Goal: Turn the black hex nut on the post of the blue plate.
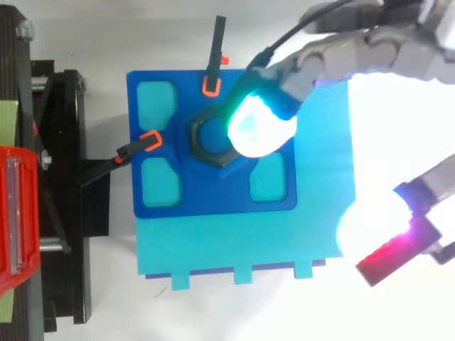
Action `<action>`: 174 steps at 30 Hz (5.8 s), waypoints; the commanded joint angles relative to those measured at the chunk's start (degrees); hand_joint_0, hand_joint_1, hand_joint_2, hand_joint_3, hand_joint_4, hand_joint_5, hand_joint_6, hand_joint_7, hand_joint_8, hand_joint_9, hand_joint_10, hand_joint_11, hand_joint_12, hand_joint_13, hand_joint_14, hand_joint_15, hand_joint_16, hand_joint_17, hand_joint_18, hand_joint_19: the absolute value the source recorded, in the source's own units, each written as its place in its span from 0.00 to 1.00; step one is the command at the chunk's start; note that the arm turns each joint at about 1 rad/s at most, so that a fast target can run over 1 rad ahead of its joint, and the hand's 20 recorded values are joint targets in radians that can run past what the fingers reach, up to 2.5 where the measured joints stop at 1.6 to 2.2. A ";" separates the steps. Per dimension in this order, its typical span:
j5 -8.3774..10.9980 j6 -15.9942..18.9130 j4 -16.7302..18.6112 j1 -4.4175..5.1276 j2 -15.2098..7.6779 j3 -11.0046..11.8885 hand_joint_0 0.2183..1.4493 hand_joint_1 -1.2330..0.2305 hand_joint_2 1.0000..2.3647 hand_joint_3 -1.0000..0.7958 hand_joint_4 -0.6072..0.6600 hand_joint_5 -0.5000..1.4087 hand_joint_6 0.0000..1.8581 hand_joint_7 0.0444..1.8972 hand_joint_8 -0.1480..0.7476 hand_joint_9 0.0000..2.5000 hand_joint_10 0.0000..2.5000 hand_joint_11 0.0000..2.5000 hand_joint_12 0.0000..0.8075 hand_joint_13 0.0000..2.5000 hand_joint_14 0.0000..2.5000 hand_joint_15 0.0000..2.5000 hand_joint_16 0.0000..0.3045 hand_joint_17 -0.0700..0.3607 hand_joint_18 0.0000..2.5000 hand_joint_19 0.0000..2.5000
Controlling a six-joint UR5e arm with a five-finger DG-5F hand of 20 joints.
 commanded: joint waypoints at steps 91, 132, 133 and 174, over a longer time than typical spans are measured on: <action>-3.82 -15.10 -4.93 -2.38 -15.07 13.41 0.20 0.45 0.00 0.28 0.69 0.18 0.27 0.50 0.44 0.21 0.00 0.04 0.44 0.18 0.00 0.07 0.17 0.43 0.09 0.10; -11.21 -19.32 -5.99 -7.12 -15.07 17.89 0.20 0.46 0.00 0.28 0.68 0.18 0.27 0.46 0.44 0.21 0.00 0.04 0.44 0.18 0.00 0.07 0.17 0.43 0.09 0.11; -11.21 -19.49 -5.73 -6.95 -15.07 17.89 0.20 0.46 0.00 0.28 0.68 0.18 0.27 0.47 0.44 0.21 0.00 0.04 0.44 0.18 0.00 0.07 0.17 0.43 0.09 0.11; -10.42 -19.23 -7.04 -2.90 -18.06 17.81 0.19 0.58 0.00 0.28 0.70 0.19 0.27 0.50 0.46 0.21 0.00 0.04 0.46 0.17 0.00 0.07 0.18 0.44 0.09 0.11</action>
